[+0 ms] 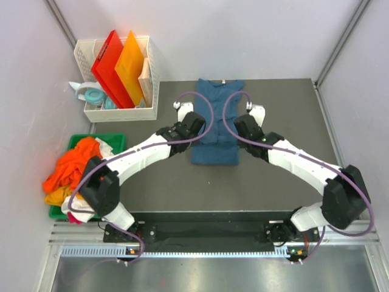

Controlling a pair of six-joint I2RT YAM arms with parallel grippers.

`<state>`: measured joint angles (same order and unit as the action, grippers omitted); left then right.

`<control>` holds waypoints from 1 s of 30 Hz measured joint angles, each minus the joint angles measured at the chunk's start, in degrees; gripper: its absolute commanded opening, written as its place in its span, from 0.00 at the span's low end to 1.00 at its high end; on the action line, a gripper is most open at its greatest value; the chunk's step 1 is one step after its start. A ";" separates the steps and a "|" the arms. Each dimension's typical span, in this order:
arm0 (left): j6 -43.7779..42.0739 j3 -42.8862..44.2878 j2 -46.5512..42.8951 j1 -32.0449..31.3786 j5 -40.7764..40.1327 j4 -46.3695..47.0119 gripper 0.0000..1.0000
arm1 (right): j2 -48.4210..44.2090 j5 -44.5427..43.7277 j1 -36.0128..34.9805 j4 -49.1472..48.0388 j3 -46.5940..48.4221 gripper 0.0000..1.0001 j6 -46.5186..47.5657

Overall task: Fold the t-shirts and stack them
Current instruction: Fold the folded rectangular tshirt in 1/3 of the way

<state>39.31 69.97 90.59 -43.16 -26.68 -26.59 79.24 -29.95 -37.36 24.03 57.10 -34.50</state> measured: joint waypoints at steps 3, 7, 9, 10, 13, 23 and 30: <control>-2.14 5.40 5.33 2.12 1.03 0.26 0.00 | 5.33 1.25 3.06 -1.29 5.03 0.00 2.29; -4.31 12.28 12.66 4.61 2.36 0.79 0.00 | 12.20 2.47 5.79 -2.16 11.72 0.00 4.59; -5.07 14.88 15.76 5.66 3.28 0.87 0.00 | 15.54 3.10 6.45 -2.45 14.64 0.00 5.46; -5.46 16.15 17.16 6.03 3.63 0.92 0.00 | 17.03 3.34 6.60 -2.64 15.82 0.00 5.81; -6.51 20.37 21.44 6.99 4.68 0.66 0.00 | 20.72 4.13 7.10 -3.08 18.12 0.00 6.54; -8.22 28.65 30.58 9.05 7.15 -0.35 0.07 | 29.94 6.05 9.68 -3.93 21.07 0.14 7.17; -8.37 31.41 31.91 10.08 6.21 -2.14 0.78 | 29.99 6.64 10.08 -4.11 22.21 0.56 8.24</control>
<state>30.94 101.38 122.50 -33.08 -20.47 -28.73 109.23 -23.31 -27.29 19.92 79.31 -26.26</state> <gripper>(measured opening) 0.616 0.471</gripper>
